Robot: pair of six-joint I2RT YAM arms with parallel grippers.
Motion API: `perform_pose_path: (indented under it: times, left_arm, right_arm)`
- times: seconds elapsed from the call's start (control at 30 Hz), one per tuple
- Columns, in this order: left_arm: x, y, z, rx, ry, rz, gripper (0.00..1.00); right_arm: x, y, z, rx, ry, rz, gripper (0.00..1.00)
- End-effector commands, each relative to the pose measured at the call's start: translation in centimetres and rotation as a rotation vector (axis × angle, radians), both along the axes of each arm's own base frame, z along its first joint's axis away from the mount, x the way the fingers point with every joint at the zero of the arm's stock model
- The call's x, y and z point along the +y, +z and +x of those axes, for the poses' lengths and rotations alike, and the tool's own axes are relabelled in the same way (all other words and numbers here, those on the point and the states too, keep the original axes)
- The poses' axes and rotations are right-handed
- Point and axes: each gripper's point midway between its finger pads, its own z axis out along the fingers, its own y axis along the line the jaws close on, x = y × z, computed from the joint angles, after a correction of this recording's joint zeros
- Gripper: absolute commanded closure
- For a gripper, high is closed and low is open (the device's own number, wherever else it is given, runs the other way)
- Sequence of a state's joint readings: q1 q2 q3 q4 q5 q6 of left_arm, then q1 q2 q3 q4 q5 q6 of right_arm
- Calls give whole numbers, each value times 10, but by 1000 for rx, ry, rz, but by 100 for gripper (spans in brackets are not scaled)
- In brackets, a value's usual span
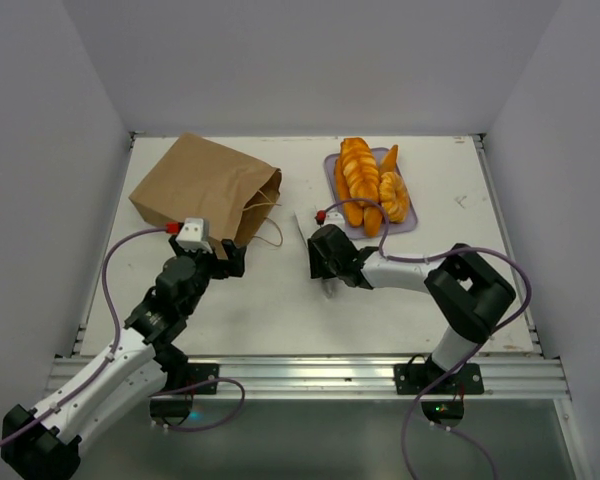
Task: Take the fake bread out of the paper bag
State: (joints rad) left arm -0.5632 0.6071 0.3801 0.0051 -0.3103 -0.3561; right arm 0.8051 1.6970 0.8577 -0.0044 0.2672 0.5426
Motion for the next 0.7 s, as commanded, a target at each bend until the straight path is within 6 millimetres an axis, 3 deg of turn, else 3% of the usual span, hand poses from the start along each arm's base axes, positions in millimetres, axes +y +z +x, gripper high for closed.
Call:
perform_pose_path:
  times: [0.0, 0.27, 0.43, 0.67]
  left_arm:
    - [1, 12, 4, -58, 13, -22, 0]
    - [3, 13, 3, -61, 16, -21, 0]
    - [4, 13, 3, -62, 19, -16, 0]
    - [5, 9, 1, -69, 20, -22, 0]
  right_arm:
    - [10, 14, 15, -54, -29, 26, 48]
    - [12, 15, 14, -51, -21, 21, 41]
    - [15, 14, 11, -42, -8, 2, 31]
    - [16, 22, 11, -48, -9, -2, 7]
